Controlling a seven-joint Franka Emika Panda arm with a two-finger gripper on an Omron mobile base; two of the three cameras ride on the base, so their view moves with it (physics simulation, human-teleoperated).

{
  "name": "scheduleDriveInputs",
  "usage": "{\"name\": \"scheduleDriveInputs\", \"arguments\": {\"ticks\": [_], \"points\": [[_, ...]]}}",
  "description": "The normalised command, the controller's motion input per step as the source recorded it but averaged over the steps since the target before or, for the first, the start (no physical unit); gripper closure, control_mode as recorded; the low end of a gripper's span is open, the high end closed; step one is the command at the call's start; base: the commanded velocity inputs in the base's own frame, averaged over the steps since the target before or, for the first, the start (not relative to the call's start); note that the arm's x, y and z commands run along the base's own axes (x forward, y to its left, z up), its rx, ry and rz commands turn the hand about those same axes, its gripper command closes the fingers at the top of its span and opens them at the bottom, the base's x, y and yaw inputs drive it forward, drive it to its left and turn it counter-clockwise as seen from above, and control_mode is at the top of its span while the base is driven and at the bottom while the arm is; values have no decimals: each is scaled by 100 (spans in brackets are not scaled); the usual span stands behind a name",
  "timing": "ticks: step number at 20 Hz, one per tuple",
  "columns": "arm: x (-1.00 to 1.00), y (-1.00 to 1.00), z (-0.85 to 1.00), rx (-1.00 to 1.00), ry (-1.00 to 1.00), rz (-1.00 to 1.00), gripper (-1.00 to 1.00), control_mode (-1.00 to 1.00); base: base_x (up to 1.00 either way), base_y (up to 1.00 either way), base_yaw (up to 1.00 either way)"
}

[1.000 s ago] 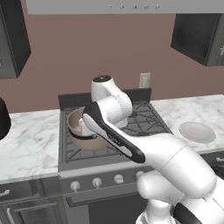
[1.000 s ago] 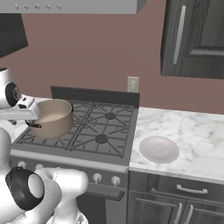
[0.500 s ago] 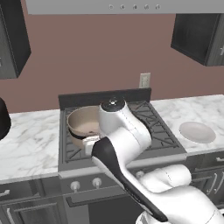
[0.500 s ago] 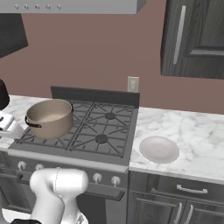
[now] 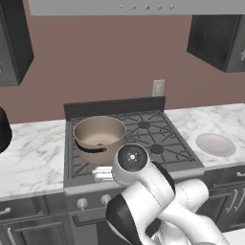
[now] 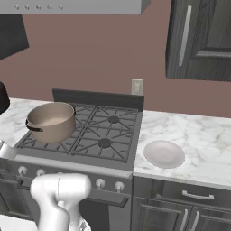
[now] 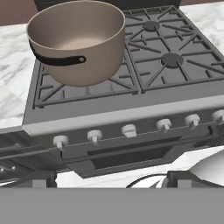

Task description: Retrieve the frozen meat and place it in the pot on a burner. Then turn the burner on.

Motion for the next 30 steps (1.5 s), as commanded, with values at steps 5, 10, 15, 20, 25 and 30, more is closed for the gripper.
{"name": "scheduleDriveInputs", "arguments": {"ticks": [5, 10, 15, 20, 25, 30], "points": [[-3, 9, -42, 7, -17, 5, -100, -100, 0, 0, 0], [-24, 22, -30, 8, -24, 10, -100, -100, 0, 0, 0], [-30, 17, -39, 6, -25, 5, -100, -100, 0, 0, 0], [-14, 2, -33, 6, -16, 0, -100, -100, 0, 0, 0], [-10, 0, -42, 2, -20, 0, -100, -100, 0, 0, 0], [0, 0, -66, 0, -6, 0, -100, -100, 0, 0, 0]]}}
